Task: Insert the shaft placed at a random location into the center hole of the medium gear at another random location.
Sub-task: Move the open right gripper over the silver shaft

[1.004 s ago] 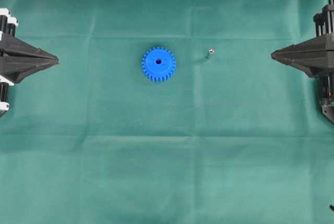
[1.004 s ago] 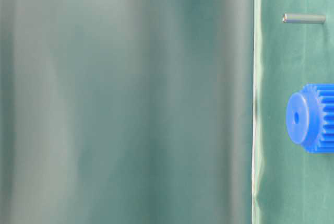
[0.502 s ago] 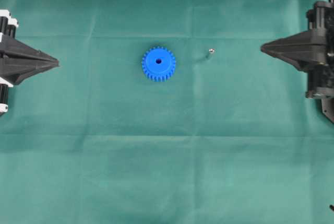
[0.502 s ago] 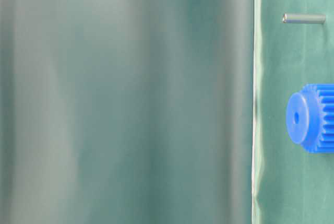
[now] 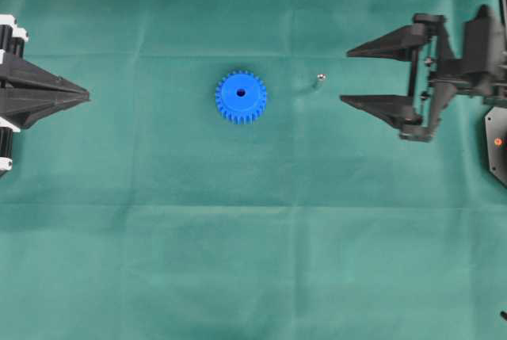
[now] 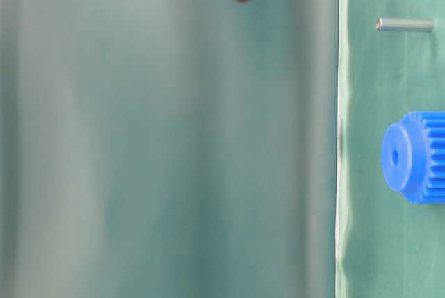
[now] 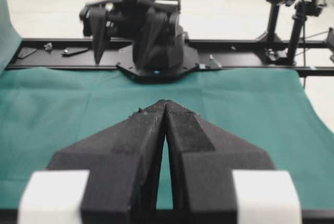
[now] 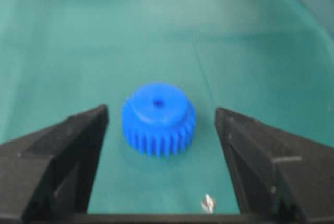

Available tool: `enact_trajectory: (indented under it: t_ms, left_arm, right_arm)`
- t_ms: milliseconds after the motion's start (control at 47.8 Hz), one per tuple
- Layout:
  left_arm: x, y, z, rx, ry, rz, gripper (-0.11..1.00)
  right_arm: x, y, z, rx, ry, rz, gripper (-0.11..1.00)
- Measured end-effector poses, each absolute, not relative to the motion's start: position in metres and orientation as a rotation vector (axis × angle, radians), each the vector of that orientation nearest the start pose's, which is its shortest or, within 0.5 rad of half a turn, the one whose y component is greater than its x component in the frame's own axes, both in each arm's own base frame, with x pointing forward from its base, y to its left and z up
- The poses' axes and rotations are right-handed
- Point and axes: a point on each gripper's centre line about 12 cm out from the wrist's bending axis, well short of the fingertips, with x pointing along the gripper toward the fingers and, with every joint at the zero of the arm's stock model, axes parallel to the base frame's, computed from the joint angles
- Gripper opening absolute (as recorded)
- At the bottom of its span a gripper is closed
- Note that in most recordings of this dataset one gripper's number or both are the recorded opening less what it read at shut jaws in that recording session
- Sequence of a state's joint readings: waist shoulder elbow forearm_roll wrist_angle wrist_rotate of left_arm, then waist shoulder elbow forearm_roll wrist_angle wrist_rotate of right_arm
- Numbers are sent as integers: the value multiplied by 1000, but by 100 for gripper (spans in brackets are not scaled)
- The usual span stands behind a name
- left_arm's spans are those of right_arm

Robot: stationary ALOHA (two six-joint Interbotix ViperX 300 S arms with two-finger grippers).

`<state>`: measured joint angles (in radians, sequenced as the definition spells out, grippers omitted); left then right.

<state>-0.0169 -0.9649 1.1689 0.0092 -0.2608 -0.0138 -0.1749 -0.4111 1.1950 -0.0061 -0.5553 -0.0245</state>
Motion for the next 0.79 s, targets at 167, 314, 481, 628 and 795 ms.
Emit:
enact_trajectory:
  t_ms: [167,314,481,628,795]
  left_arm:
    - [199,-4,293,-4,-57,-20,0]
    - [199,-4,293,-4,-57,-20,0]
    - [199,-4,293,-4,-57,-20,0]
    - [199,-4,293,-4,-57,-20,0]
    - [199,-4,293,-5,-57,-19,0]
  right_arm:
    - [265,-54,161,5,284,-197,86]
    - [270,-57,141,17,317,-210,86]
    - [274,-62,120,34,348,-236,86]
    - [277,-64,107,45,378,-250,86]
    - [283,-67,97,49,404,-256,86]
